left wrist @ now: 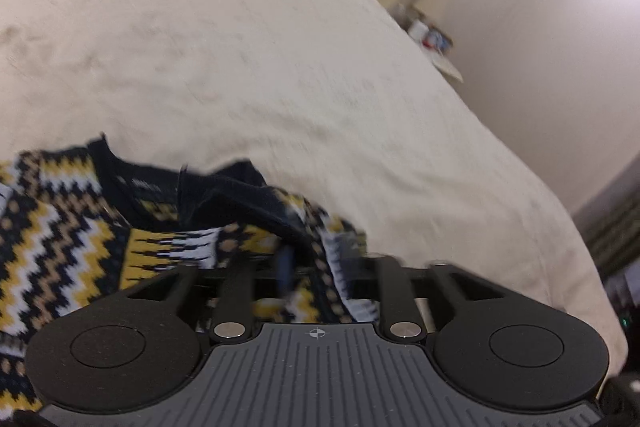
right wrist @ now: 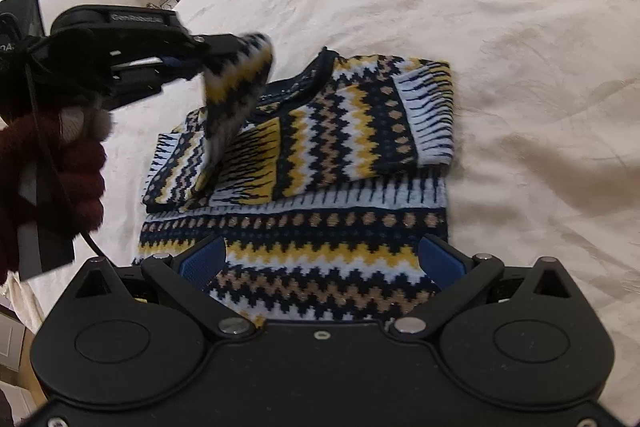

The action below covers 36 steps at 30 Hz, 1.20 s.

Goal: Fold small clothes
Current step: 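Lift the held sleeve and fold it across the sweater front, release, then grasp the folded cuff with the right gripper, straighten it, release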

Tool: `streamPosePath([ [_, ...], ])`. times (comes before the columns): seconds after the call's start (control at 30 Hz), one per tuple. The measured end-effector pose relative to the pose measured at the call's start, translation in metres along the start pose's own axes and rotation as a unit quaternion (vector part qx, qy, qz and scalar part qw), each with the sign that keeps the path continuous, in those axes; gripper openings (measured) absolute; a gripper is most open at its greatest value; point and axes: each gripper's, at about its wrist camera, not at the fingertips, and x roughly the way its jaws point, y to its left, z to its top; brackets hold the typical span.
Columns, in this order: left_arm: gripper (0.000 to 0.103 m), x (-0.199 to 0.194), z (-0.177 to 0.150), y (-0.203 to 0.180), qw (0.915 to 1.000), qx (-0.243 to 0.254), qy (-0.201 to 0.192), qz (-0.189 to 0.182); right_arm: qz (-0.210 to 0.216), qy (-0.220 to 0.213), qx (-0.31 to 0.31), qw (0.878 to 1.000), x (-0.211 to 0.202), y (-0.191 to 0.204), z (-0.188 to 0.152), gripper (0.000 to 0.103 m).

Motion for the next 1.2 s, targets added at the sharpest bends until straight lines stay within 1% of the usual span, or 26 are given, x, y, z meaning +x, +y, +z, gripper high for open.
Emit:
streamPosePath([
  [0.03,0.045,-0.001,-0.002,0.002,1.0,0.005,0.003,-0.004,0.0,0.001,0.0,1.0,0.002,-0.001,0.0,0.102],
  [0.07,0.05,-0.002,-0.004,0.002,0.9999,0.011,0.006,-0.007,-0.001,0.003,-0.001,1.0,0.003,-0.001,0.001,0.102],
  [0.13,0.07,-0.006,-0.008,0.002,0.9994,0.024,0.021,-0.014,-0.004,0.005,0.0,1.0,0.008,-0.001,0.002,0.102],
  [0.17,0.072,-0.01,-0.011,0.005,0.999,0.032,0.028,-0.017,-0.006,0.006,0.0,1.0,0.009,-0.001,0.002,0.102],
  [0.23,0.072,-0.018,-0.015,0.009,0.9982,0.046,0.034,-0.017,-0.01,0.006,0.0,1.0,0.014,0.001,0.004,0.102],
  [0.33,0.072,-0.023,-0.02,0.006,0.9975,0.058,0.039,0.007,-0.015,0.007,-0.006,1.0,0.02,0.004,0.008,0.102],
  [0.43,0.072,-0.026,-0.025,0.015,0.9963,0.053,0.049,0.046,-0.022,0.006,-0.016,1.0,0.028,0.008,0.018,0.102],
  [0.53,0.073,-0.036,-0.031,0.043,0.9933,0.031,0.061,0.093,-0.03,0.002,-0.03,0.999,0.038,0.013,0.032,0.102],
  [0.6,0.073,-0.039,-0.037,0.065,0.9888,0.013,0.074,0.129,-0.036,-0.001,-0.045,0.998,0.046,0.018,0.043,0.102],
  [0.73,0.072,-0.044,-0.049,0.101,0.9788,-0.014,0.092,0.182,-0.059,0.0,-0.08,0.995,0.064,0.031,0.062,0.102],
  [0.8,0.073,-0.043,-0.053,0.116,0.9735,-0.023,0.102,0.203,-0.07,0.003,-0.098,0.993,0.074,0.039,0.069,0.102],
  [0.87,0.072,-0.04,-0.056,0.129,0.9702,-0.031,0.108,0.215,-0.082,0.008,-0.115,0.99,0.085,0.046,0.075,0.101],
  [0.97,0.072,-0.033,-0.06,0.147,0.9638,-0.044,0.119,0.234,-0.105,0.02,-0.138,0.985,0.103,0.056,0.082,0.091],
  [1.03,0.073,-0.025,-0.065,0.159,0.9583,-0.055,0.135,0.246,-0.127,0.03,-0.148,0.98,0.116,0.061,0.086,0.078],
  [1.07,0.073,-0.021,-0.068,0.166,0.955,-0.063,0.146,0.25,-0.136,0.035,-0.152,0.978,0.123,0.062,0.089,0.074],
  [1.1,0.074,-0.019,-0.071,0.173,0.9532,-0.075,0.153,0.25,-0.143,0.042,-0.155,0.977,0.13,0.063,0.091,0.069],
  [1.13,0.077,-0.018,-0.073,0.178,0.9543,-0.087,0.15,0.243,-0.147,0.048,-0.157,0.975,0.136,0.064,0.093,0.064],
  [1.17,0.077,-0.02,-0.074,0.181,0.9555,-0.095,0.146,0.238,-0.147,0.053,-0.158,0.975,0.142,0.064,0.095,0.061],
  [1.2,0.078,-0.02,-0.074,0.182,0.9561,-0.098,0.145,0.235,-0.147,0.056,-0.161,0.974,0.146,0.065,0.097,0.056],
])
